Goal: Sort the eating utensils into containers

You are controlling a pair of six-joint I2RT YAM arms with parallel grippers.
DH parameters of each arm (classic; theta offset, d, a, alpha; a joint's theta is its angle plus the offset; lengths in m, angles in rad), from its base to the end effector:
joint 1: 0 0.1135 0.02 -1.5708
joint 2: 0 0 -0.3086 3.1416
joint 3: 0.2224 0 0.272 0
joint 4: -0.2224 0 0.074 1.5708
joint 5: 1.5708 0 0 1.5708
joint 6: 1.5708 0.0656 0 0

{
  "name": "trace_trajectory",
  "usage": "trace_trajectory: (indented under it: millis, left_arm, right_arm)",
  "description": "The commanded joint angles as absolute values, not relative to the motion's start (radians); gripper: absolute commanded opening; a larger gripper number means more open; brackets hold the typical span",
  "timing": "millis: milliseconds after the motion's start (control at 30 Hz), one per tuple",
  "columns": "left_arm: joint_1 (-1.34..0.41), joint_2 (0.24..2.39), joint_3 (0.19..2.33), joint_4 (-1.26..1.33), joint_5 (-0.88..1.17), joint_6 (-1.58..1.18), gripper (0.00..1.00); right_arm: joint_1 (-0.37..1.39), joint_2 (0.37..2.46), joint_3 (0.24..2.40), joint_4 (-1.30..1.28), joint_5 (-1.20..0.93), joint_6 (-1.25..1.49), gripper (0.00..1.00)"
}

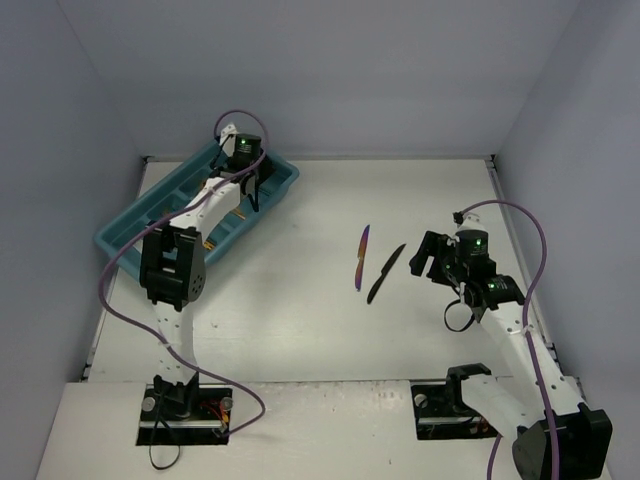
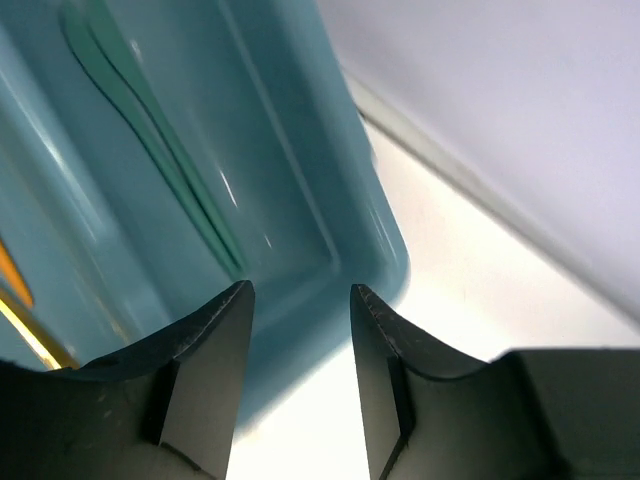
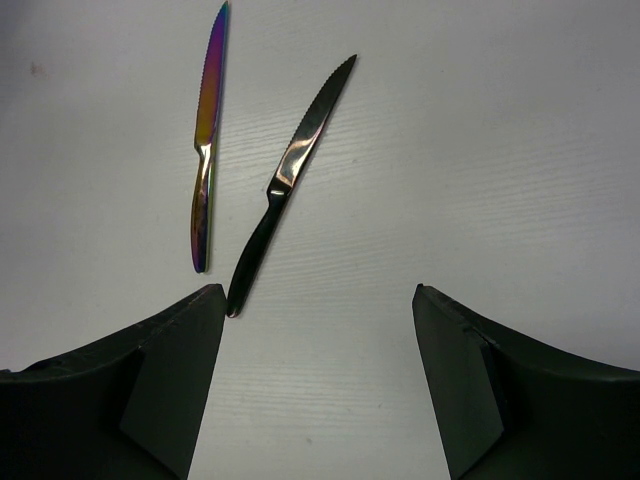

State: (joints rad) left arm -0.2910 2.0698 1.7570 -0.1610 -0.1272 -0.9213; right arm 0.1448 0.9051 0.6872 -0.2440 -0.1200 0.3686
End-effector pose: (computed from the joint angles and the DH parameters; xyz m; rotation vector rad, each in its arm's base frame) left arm 0.5411 -0.1534 0.2965 -0.7277 1.9689 -0.6204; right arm 0.2225 0.0404 0.2954 0.1536 2.0522 0.4428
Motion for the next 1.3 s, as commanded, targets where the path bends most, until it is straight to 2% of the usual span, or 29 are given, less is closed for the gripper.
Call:
trace_trajectory:
  millis: [0,100,267,467,1267]
  left_arm:
    - [-0.435,1.875,1.749,-0.232,-0.096,-0.691,0.40]
    - [-0.546,1.856,1.742,-0.328,-0.086,-0.579,0.41]
    - [-0.727,1.881,1.705,-0.420,-0.053,-0.546,0.44]
    - [-0.864,2.028,1.804,-0.547,-0.057,-0.511,0.44]
    - [-0.911,2.375,2.085,-0.713,-0.125,-0.512,0.42]
  right_arm:
    - [0.146,0.888,0.692,-0.206,-0.118,0.371,0.73]
    - [0.146,0.879,0.692,-0.206,-0.114,0.371,0.73]
    - [0.147,0.857,0.689,-0.206,-0.114,0.376,0.73]
    - [0.147,0.832,0.687,-0.206,-0.117,0.380,0.73]
    - [0.153,0.812,0.686,-0.206,-0.125,0.387,0.73]
